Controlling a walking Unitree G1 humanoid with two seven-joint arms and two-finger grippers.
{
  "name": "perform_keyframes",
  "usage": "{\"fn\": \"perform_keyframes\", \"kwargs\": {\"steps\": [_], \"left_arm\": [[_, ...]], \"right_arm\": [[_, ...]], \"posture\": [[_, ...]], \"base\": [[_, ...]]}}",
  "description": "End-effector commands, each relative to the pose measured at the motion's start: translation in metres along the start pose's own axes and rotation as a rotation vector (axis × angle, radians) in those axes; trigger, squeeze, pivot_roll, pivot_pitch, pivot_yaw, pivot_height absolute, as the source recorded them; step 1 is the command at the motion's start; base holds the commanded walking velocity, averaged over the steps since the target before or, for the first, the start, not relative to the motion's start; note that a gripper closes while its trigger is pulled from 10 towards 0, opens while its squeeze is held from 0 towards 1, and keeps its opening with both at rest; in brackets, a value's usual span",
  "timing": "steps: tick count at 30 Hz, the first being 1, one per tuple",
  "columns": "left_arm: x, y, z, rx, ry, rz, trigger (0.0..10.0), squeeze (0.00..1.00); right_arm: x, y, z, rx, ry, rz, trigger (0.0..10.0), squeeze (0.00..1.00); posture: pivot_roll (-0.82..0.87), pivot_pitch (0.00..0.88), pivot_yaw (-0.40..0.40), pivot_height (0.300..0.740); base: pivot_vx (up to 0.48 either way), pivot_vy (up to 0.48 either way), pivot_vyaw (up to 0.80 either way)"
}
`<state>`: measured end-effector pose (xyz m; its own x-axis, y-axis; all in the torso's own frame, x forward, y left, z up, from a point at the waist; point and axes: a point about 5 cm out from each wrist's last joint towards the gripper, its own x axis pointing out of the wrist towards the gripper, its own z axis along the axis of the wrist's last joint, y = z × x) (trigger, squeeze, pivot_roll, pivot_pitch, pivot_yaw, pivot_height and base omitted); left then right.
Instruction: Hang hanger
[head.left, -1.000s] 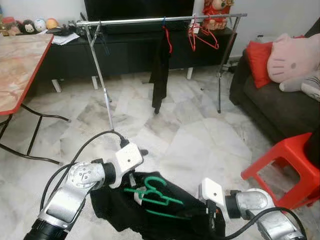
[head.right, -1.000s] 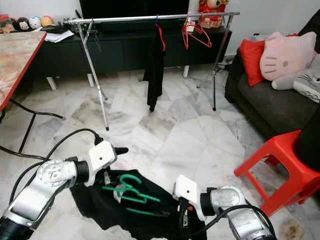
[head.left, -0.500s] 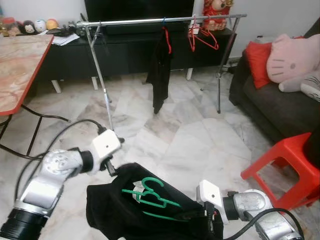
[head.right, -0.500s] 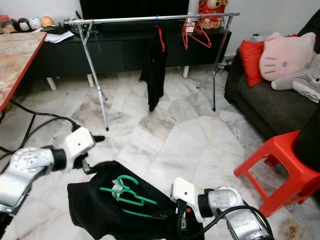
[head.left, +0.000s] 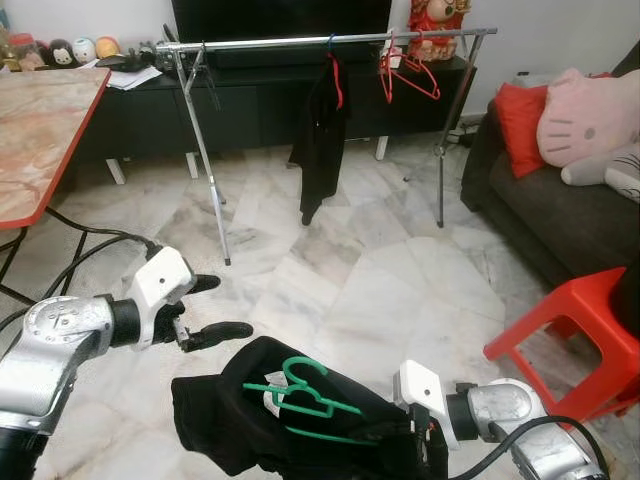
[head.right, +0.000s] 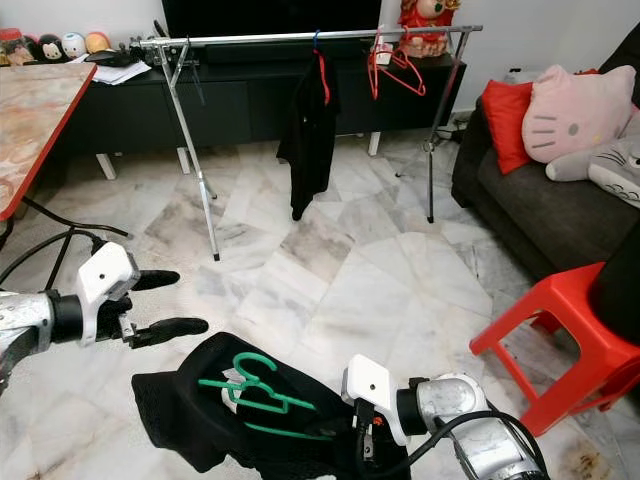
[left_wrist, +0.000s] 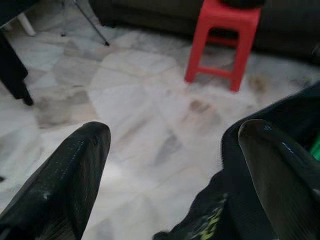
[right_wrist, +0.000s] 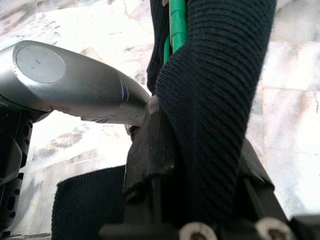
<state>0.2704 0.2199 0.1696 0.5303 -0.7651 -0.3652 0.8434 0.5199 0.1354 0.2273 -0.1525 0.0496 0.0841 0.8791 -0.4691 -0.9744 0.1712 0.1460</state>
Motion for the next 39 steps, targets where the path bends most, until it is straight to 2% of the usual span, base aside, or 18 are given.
{"fn": "perform_keyframes", "kwargs": {"steps": [1,2,4,5,6,11,18,22,31,39], "left_arm": [[-0.005,-0.005,0.007,-0.013,-0.037,-0.044,10.0,0.0],[-0.005,-0.005,0.007,-0.013,-0.037,-0.044,10.0,0.0],[-0.001,-0.021,0.005,-0.021,-0.032,-0.135,10.0,0.0],[-0.001,-0.021,0.005,-0.021,-0.032,-0.135,10.0,0.0],[0.006,-0.031,0.003,-0.028,-0.033,-0.177,10.0,0.0],[0.022,-0.041,0.004,-0.038,-0.061,-0.206,10.0,0.0],[0.032,-0.051,0.003,-0.026,-0.052,-0.253,10.0,0.0],[0.043,-0.053,0.003,0.015,-0.052,-0.243,10.0,0.0],[0.049,-0.054,0.004,0.026,-0.056,-0.251,10.0,0.0],[0.051,-0.061,0.005,0.039,-0.059,-0.31,10.0,0.0]], "right_arm": [[-0.004,-0.003,0.004,-0.023,-0.02,-0.009,0.0,0.0],[-0.004,-0.003,0.004,-0.023,-0.02,-0.009,0.0,0.0],[-0.005,-0.009,0.005,-0.028,-0.025,-0.059,0.0,0.0],[-0.005,-0.009,0.005,-0.028,-0.025,-0.059,0.0,0.0],[-0.007,-0.018,0.006,-0.042,-0.025,-0.129,0.0,0.0],[-0.012,-0.037,0.012,-0.064,-0.021,-0.269,0.0,0.0],[-0.01,-0.035,0.019,-0.087,-0.042,-0.218,0.0,0.0],[-0.003,-0.032,0.02,-0.101,-0.047,-0.177,0.0,0.0],[-0.005,-0.033,0.022,-0.11,-0.044,-0.169,0.0,0.0],[-0.004,-0.033,0.023,-0.122,-0.041,-0.164,0.0,0.0]], "posture": [[0.02,0.011,-0.04,0.74],[0.02,0.011,-0.04,0.74],[0.02,0.011,-0.04,0.74],[0.02,0.011,-0.04,0.74],[0.02,0.009,-0.038,0.74],[0.01,0.009,-0.039,0.74],[0.01,0.005,-0.041,0.74],[0.01,0.004,-0.043,0.74],[0.01,0.0,-0.043,0.74],[0.01,0.0,-0.042,0.74]], "base": [[0.0,0.0,0.0],[0.0,0.0,0.0],[0.0,0.0,0.0],[0.0,0.0,0.0],[0.0,0.0,0.0],[0.0,0.0,0.0],[0.0,0.0,0.0],[0.0,0.0,0.0],[0.0,0.0,0.0],[0.0,0.0,0.0]]}}
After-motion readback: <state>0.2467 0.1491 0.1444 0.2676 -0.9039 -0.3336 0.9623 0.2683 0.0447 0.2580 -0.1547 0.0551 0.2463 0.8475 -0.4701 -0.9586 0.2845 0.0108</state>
